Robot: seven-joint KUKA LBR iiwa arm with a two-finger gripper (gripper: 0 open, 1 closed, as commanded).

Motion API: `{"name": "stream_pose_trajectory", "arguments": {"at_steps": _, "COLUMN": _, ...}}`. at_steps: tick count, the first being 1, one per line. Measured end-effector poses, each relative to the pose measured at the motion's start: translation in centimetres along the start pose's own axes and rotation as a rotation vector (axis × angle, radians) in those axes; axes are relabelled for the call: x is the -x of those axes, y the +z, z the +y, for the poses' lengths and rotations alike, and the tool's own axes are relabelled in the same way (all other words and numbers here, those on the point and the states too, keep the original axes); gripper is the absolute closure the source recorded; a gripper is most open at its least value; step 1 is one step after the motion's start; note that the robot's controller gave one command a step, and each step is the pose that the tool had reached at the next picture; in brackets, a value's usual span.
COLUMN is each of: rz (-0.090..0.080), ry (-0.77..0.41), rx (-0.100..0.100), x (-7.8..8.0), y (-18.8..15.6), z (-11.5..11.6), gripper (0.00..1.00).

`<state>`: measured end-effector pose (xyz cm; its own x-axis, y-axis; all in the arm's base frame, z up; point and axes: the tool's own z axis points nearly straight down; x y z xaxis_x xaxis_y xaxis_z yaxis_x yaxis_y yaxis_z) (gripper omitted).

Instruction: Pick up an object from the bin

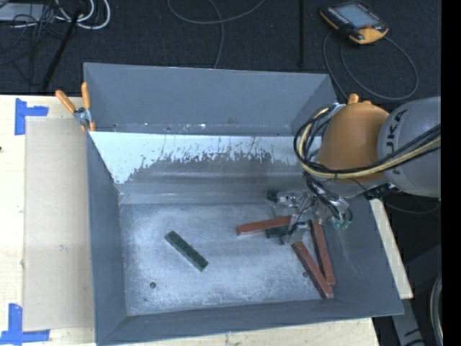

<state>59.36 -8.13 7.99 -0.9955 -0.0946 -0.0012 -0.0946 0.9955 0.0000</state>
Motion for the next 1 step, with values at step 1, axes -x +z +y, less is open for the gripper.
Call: {"name": "stream_pose_trajectory", "arguments": {"at_steps": 1, "rz": 0.003, "ry": 0.258, "rx": 0.001, "x": -0.51, "y": -1.73, "z": 1.63, "gripper": 1.0}}
